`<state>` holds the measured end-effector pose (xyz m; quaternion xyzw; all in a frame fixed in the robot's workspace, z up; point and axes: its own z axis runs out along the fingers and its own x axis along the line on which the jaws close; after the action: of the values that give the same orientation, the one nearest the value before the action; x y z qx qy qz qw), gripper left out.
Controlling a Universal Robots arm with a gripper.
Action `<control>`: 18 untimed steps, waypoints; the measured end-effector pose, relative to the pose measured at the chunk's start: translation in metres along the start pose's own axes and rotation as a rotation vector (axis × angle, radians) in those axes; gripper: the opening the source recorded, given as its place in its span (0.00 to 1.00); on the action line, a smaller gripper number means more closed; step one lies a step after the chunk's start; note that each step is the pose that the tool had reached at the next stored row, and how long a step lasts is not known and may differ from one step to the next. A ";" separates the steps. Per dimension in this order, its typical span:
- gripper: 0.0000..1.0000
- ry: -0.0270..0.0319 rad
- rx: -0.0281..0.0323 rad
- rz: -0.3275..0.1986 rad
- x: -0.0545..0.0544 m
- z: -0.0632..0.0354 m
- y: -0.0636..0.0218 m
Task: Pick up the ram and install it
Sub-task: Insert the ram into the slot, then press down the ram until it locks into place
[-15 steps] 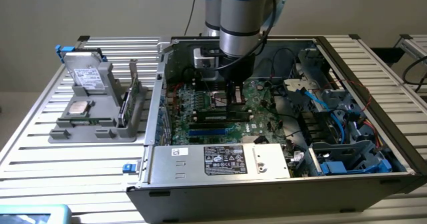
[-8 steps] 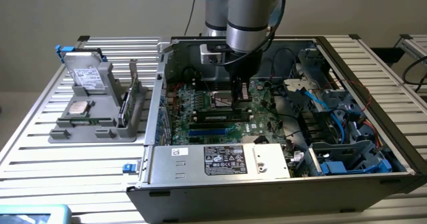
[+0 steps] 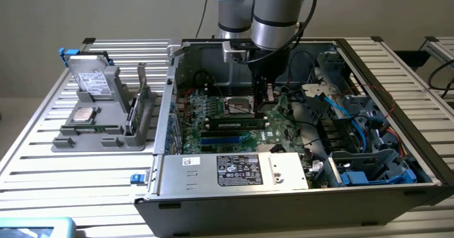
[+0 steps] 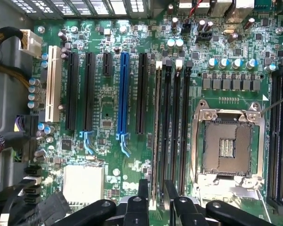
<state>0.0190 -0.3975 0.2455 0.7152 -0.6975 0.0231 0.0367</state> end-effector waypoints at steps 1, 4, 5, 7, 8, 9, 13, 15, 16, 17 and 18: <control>0.27 -0.0003 -0.0074 -0.001 0.000 0.0000 -0.0001; 0.27 -0.0006 -0.0076 0.000 0.000 0.0000 -0.0001; 0.27 -0.0007 -0.0076 -0.001 0.000 -0.0001 -0.0002; 0.27 -0.0009 -0.0076 -0.001 0.000 -0.0001 -0.0002; 0.27 -0.0009 -0.0076 -0.001 0.000 -0.0001 -0.0002; 0.27 -0.0011 -0.0076 -0.001 0.000 -0.0001 -0.0002; 0.25 -0.0016 -0.0076 -0.001 0.000 -0.0001 -0.0002; 0.13 -0.0018 -0.0076 -0.001 0.000 -0.0001 -0.0002; 0.11 -0.0020 -0.0076 -0.001 0.000 -0.0001 -0.0002; 0.11 -0.0020 -0.0076 -0.001 0.000 -0.0001 -0.0002; 0.11 -0.0021 -0.0075 -0.001 0.000 0.0002 -0.0001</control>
<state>0.0192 -0.3976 0.2453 0.7153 -0.6974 0.0197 0.0386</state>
